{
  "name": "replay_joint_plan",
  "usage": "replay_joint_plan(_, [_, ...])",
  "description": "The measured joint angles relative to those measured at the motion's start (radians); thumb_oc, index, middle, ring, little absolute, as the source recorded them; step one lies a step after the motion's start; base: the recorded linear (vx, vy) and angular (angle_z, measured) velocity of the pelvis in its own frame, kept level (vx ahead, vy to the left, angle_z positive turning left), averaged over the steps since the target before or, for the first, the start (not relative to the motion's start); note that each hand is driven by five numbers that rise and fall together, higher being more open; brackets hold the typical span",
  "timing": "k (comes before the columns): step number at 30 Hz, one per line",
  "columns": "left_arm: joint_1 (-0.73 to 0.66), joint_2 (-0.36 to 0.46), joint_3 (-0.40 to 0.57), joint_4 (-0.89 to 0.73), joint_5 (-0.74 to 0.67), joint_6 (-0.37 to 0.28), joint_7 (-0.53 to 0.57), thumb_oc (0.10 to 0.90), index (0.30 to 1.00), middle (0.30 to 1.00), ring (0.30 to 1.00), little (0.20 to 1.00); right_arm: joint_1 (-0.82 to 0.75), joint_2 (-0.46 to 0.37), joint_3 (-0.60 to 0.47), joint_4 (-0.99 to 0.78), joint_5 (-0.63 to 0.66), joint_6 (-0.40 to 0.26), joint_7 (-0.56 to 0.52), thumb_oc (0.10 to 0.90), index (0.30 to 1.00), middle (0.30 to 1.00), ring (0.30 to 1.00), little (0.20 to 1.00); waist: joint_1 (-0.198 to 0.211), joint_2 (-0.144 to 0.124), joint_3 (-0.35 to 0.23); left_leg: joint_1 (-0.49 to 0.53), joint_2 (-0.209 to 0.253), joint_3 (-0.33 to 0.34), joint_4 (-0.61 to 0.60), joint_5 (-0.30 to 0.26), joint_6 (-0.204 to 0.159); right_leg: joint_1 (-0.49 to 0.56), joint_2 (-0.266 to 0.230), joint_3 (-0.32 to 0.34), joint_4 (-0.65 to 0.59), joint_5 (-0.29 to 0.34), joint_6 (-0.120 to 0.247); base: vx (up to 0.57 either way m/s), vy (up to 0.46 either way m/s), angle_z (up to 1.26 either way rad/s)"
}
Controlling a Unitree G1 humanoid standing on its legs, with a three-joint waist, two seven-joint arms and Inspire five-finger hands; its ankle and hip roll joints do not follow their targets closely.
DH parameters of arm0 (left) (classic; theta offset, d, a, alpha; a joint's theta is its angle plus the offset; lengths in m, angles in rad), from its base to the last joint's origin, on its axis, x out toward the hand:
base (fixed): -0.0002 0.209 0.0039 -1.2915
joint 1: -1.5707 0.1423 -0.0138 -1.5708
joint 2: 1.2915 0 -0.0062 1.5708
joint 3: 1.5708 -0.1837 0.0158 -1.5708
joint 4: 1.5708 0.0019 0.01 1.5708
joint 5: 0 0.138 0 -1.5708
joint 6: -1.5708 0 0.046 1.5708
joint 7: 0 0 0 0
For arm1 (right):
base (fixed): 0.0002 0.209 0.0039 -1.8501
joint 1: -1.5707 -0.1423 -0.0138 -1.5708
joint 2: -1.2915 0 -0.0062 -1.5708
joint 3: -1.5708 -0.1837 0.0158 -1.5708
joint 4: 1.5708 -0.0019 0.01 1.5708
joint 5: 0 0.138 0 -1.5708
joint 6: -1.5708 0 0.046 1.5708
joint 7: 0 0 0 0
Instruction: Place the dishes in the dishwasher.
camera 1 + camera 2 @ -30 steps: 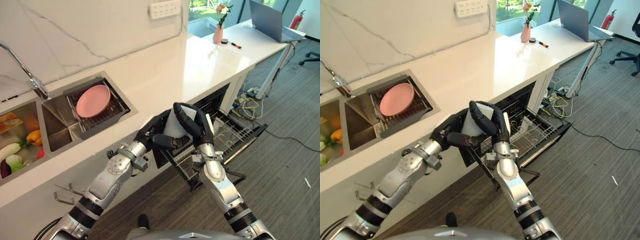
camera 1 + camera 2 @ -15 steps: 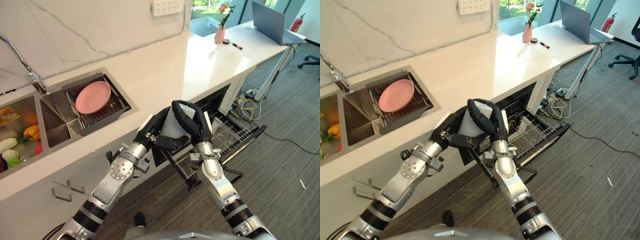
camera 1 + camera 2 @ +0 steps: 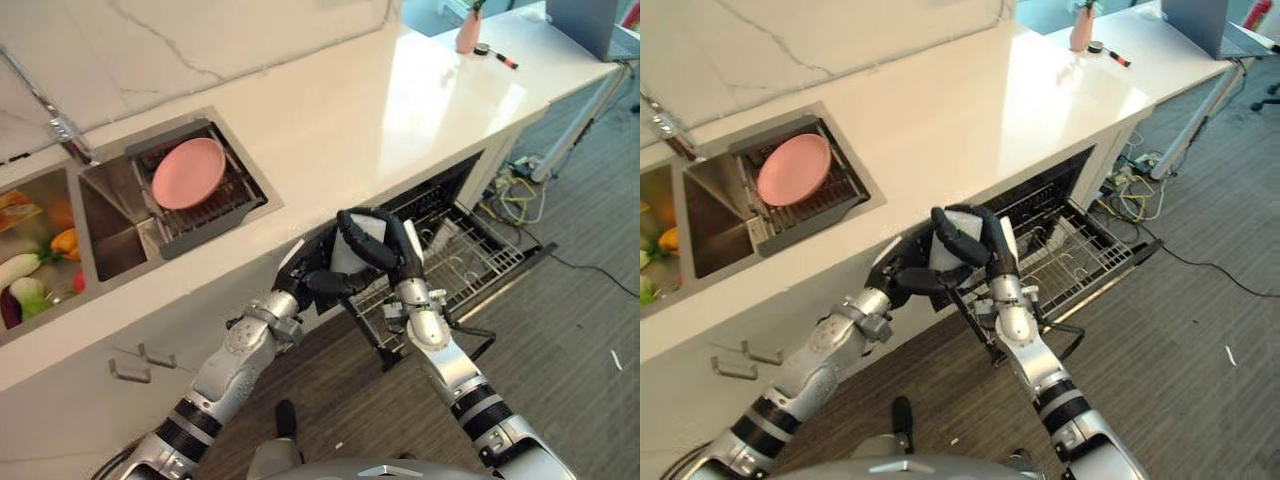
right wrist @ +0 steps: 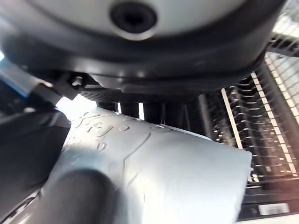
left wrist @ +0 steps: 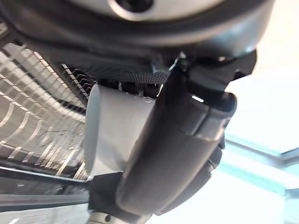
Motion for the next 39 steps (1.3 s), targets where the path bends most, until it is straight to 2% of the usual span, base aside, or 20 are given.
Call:
replay_joint_plan(2, [0.005, 0.07, 0.012, -0.046, 0.134, 0.002, -0.008, 0.8, 0.9, 0.9, 0.9, 0.9, 0.005, 0.034, 0.0, 0.006, 0.001, -0.011, 0.007, 0.4, 0.3, 0.3, 0.3, 0.3, -0.004, 0.002, 0.003, 0.012, 0.0, 0.004, 0.0, 0.0, 0.0, 0.01, 0.0, 0.004, 0.0, 0.0, 0.0, 0.03, -0.033, -0.1])
replay_joint_plan(3, [0.034, 0.069, 0.056, -0.086, 0.273, -0.004, -0.014, 0.8, 0.9, 0.9, 0.9, 0.9, 0.01, 0.049, -0.001, -0.015, -0.002, -0.024, 0.007, 0.4, 0.3, 0.3, 0.3, 0.3, -0.003, 0.001, 0.004, 0.017, 0.002, 0.004, 0.0, 0.0, 0.0, 0.015, 0.001, 0.002, 0.0, 0.0, 0.0, 0.0, 0.0, 0.0])
replay_joint_plan(5, [0.068, -0.006, 0.098, -0.128, 0.371, -0.049, -0.004, 0.8, 0.9, 0.9, 0.9, 0.9, 0.008, 0.04, -0.017, -0.071, -0.021, -0.038, 0.007, 0.4, 0.3, 0.3, 0.3, 0.3, 0.01, 0.0, 0.007, 0.026, 0.001, 0.003, 0.0, 0.0, -0.001, 0.028, 0.001, -0.005, 0.0, 0.0, 0.0, 0.0, 0.014, 0.12])
replay_joint_plan(7, [0.087, -0.097, 0.094, -0.118, 0.318, -0.061, 0.008, 0.8, 0.9, 0.9, 0.9, 0.9, -0.006, 0.002, -0.022, -0.09, -0.051, -0.038, 0.007, 0.4, 0.3, 0.3, 0.3, 0.3, 0.022, -0.005, 0.005, 0.031, -0.001, -0.002, 0.0, -0.004, 0.0, 0.034, 0.0, -0.011, 0.0, -0.001, -0.001, -0.01, 0.025, 0.13])
replay_joint_plan(8, [0.093, -0.122, 0.098, -0.104, 0.199, -0.052, 0.004, 0.8, 0.9, 0.9, 0.9, 0.9, -0.007, -0.007, -0.023, -0.09, -0.052, -0.033, 0.007, 0.4, 0.3, 0.3, 0.3, 0.3, 0.022, -0.005, 0.005, 0.031, -0.001, -0.001, -0.001, -0.006, 0.002, 0.034, 0.0, -0.009, 0.0, -0.002, -0.001, 0.0, 0.0, 0.0])
replay_joint_plan(9, [0.088, -0.114, 0.087, -0.087, 0.1, -0.035, -0.002, 0.8, 0.9, 0.9, 0.9, 0.9, -0.004, -0.021, -0.022, -0.086, -0.052, -0.019, 0.013, 0.4, 0.3, 0.3, 0.3, 0.3, 0.022, -0.006, 0.005, 0.029, -0.001, 0.004, -0.001, -0.007, 0.003, 0.032, -0.002, -0.002, 0.0, -0.003, 0.001, 0.0, 0.008, -0.11])
replay_joint_plan(10, [0.079, -0.058, 0.085, -0.085, 0.066, -0.01, -0.024, 0.8, 0.9, 0.9, 0.9, 0.9, -0.001, -0.018, -0.019, -0.062, -0.048, -0.019, 0.03, 0.4, 0.3, 0.3, 0.3, 0.3, 0.015, -0.005, 0.007, 0.027, 0.001, 0.007, -0.001, -0.007, 0.003, 0.026, 0.001, 0.004, 0.0, -0.003, 0.001, 0.0, 0.002, -0.15])
replay_joint_plan(11, [0.06, 0.032, 0.071, -0.085, 0.091, 0.001, -0.048, 0.8, 0.9, 0.9, 0.9, 0.9, 0.007, 0.005, -0.015, -0.033, -0.045, -0.023, 0.041, 0.4, 0.3, 0.3, 0.3, 0.3, -0.004, -0.005, 0.007, 0.029, 0.006, 0.008, -0.001, -0.007, 0.003, 0.027, 0.005, 0.008, 0.0, -0.002, 0.001, -0.01, -0.008, -0.12])
replay_joint_plan(12, [0.046, 0.089, 0.06, -0.086, 0.124, 0.004, -0.06, 0.8, 0.9, 0.9, 0.9, 0.9, 0.01, 0.027, -0.015, -0.019, -0.036, -0.026, 0.046, 0.4, 0.3, 0.3, 0.3, 0.3, -0.012, -0.003, 0.007, 0.031, 0.01, 0.009, -0.001, -0.007, 0.003, 0.028, 0.008, 0.009, 0.0, -0.001, 0.0, -0.01, -0.008, -0.06])
replay_joint_plan(13, [0.045, 0.092, 0.062, -0.088, 0.142, 0.004, -0.062, 0.8, 0.9, 0.9, 0.9, 0.9, 0.01, 0.037, -0.016, -0.017, -0.022, -0.026, 0.046, 0.4, 0.3, 0.3, 0.3, 0.3, -0.014, -0.001, 0.007, 0.031, 0.012, 0.01, -0.001, -0.009, 0.002, 0.028, 0.009, 0.009, 0.0, -0.001, 0.0, 0.0, 0.0, 0.0])
replay_joint_plan(15, [0.075, 0.009, 0.091, -0.07, 0.125, -0.008, -0.061, 0.8, 0.9, 0.9, 0.9, 0.9, 0.013, 0.031, -0.016, -0.023, -0.019, -0.024, 0.046, 0.4, 0.3, 0.3, 0.3, 0.3, -0.015, 0.004, 0.003, 0.038, 0.013, 0.014, -0.001, -0.024, 0.003, 0.028, 0.008, 0.013, 0.0, -0.001, 0.0, 0.0, 0.006, -0.04])
replay_joint_plan(16, [0.079, -0.014, 0.082, -0.058, 0.17, 0.004, -0.061, 0.8, 0.9, 0.9, 0.9, 0.9, 0.017, 0.007, -0.017, -0.016, -0.018, -0.005, 0.058, 0.4, 0.3, 0.3, 0.3, 0.3, 0.009, 0.001, 0.001, 0.043, 0.014, 0.018, -0.001, -0.025, 0.004, 0.032, 0.006, 0.021, 0.0, -0.001, 0.0, 0.0, -0.002, -0.13])
replay_joint_plan(17, [0.081, 0.024, 0.079, -0.08, 0.186, 0.005, -0.066, 0.8, 0.9, 0.9, 0.9, 0.9, 0.031, 0.009, -0.016, -0.033, -0.016, -0.005, 0.067, 0.4, 0.3, 0.3, 0.3, 0.3, 0.012, -0.002, 0.001, 0.041, 0.019, 0.022, -0.001, -0.026, 0.003, 0.028, 0.009, 0.024, 0.0, -0.001, -0.002, 0.0, -0.001, -0.11])
replay_joint_plan(18, [0.096, 0.022, 0.079, -0.093, 0.176, 0.004, -0.066, 0.8, 0.9, 0.9, 0.9, 0.9, 0.043, 0.02, -0.017, -0.048, -0.014, -0.007, 0.066, 0.4, 0.3, 0.3, 0.3, 0.3, 0.008, 0.0, 0.001, 0.042, 0.019, 0.024, 0.0, -0.026, 0.002, 0.028, 0.009, 0.023, 0.001, -0.002, -0.002, 0.01, 0.005, -0.1])
replay_joint_plan(20, [0.134, -0.078, 0.106, -0.069, 0.153, -0.001, -0.063, 0.8, 0.9, 0.9, 0.9, 0.9, 0.046, 0.007, -0.022, -0.051, -0.022, 0.008, 0.06, 0.4, 0.3, 0.3, 0.3, 0.3, 0.011, 0.007, -0.005, 0.056, 0.01, 0.036, 0.0, -0.026, 0.002, 0.033, 0.001, 0.035, 0.001, 0.0, 0.0, 0.01, 0.006, -0.12])
replay_joint_plan(22, [0.128, -0.044, 0.097, -0.072, 0.155, 0.008, -0.072, 0.8, 0.9, 0.9, 0.9, 0.9, 0.054, 0.004, -0.022, -0.057, -0.015, 0.009, 0.072, 0.4, 0.3, 0.3, 0.3, 0.3, 0.007, 0.005, -0.005, 0.056, 0.012, 0.037, 0.0, -0.025, 0.002, 0.034, 0.004, 0.034, 0.002, 0.0, 0.0, 0.0, -0.005, -0.03])
replay_joint_plan(32, [0.136, -0.044, 0.099, -0.08, 0.129, 0.008, -0.076, 0.8, 0.9, 0.9, 0.9, 0.9, 0.066, 0.003, -0.022, -0.072, -0.017, 0.017, 0.072, 0.4, 0.3, 0.3, 0.3, 0.3, -0.008, 0.003, -0.006, 0.072, 0.013, 0.048, -0.001, -0.025, 0.002, 0.04, 0.002, 0.05, 0.002, 0.0, 0.0, 0.0, 0.001, -0.04])
replay_joint_plan(35, [0.14, -0.01, 0.077, -0.034, 0.021, 0.009, -0.105, 0.8, 0.9, 0.9, 0.9, 0.9, 0.072, 0.003, -0.016, -0.057, -0.031, 0.034, 0.084, 0.4, 0.3, 0.3, 0.3, 0.3, -0.017, 0.003, -0.01, 0.079, 0.021, 0.06, -0.001, -0.026, 0.001, 0.041, 0.007, 0.06, 0.002, 0.0, -0.001, 0.0, 0.003, -0.06])
replay_joint_plan(39, [0.151, 0.033, 0.07, -0.024, -0.033, 0.014, -0.128, 0.8, 0.9, 0.9, 0.9, 0.9, 0.085, 0.002, -0.014, -0.047, -0.034, 0.045, 0.108, 0.4, 0.3, 0.3, 0.3, 0.3, -0.018, 0.004, -0.012, 0.079, 0.025, 0.062, -0.001, -0.025, 0.001, 0.038, 0.01, 0.063, 0.002, 0.001, -0.003, 0.0, -0.002, -0.04])
